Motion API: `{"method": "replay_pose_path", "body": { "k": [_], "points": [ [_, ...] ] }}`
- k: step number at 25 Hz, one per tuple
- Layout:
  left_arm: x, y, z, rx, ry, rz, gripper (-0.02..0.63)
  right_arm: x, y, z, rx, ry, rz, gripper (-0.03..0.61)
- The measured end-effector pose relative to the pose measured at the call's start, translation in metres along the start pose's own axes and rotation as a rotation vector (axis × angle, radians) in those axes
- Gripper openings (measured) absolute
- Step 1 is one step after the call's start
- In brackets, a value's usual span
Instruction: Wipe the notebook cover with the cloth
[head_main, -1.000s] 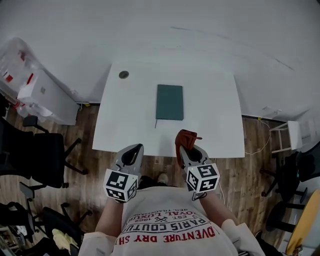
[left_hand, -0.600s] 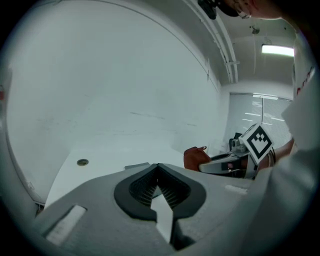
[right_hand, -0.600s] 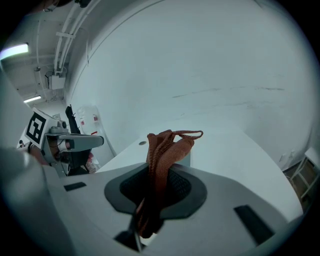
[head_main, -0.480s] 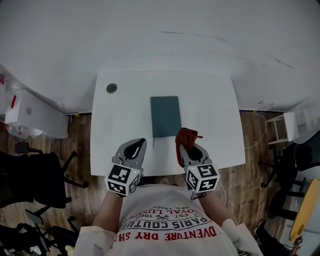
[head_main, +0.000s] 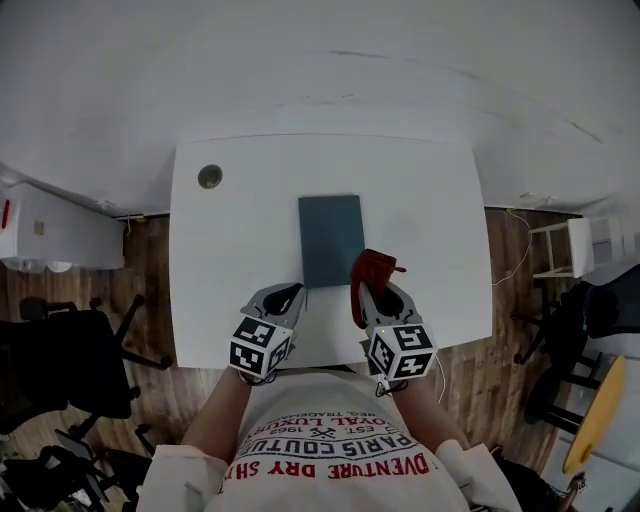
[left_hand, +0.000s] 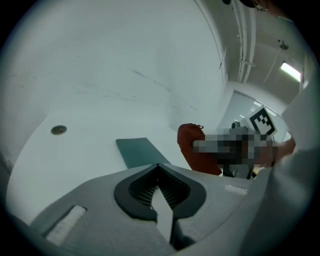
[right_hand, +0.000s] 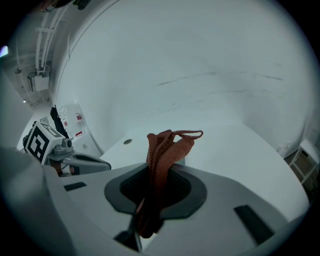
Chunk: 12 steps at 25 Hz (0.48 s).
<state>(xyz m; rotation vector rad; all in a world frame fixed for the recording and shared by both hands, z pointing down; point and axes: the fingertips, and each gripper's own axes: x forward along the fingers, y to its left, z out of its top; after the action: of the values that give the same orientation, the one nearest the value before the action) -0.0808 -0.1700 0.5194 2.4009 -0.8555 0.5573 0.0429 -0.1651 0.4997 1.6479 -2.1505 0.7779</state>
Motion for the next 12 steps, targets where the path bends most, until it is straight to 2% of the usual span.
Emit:
{"method": "replay_pose_path", "body": {
  "k": [6,12],
  "points": [
    [0.044,0.011,-0.029,-0.143,0.101,-0.048,0.009,0.024,-0.015,-0.028,0.007,0.096,-0.019,0.078],
    [0.077,0.019,-0.047,-0.168,0.166,-0.037,0.009,0.042,-0.023,-0.038,0.016,0.125,-0.016,0.078]
  ]
}}
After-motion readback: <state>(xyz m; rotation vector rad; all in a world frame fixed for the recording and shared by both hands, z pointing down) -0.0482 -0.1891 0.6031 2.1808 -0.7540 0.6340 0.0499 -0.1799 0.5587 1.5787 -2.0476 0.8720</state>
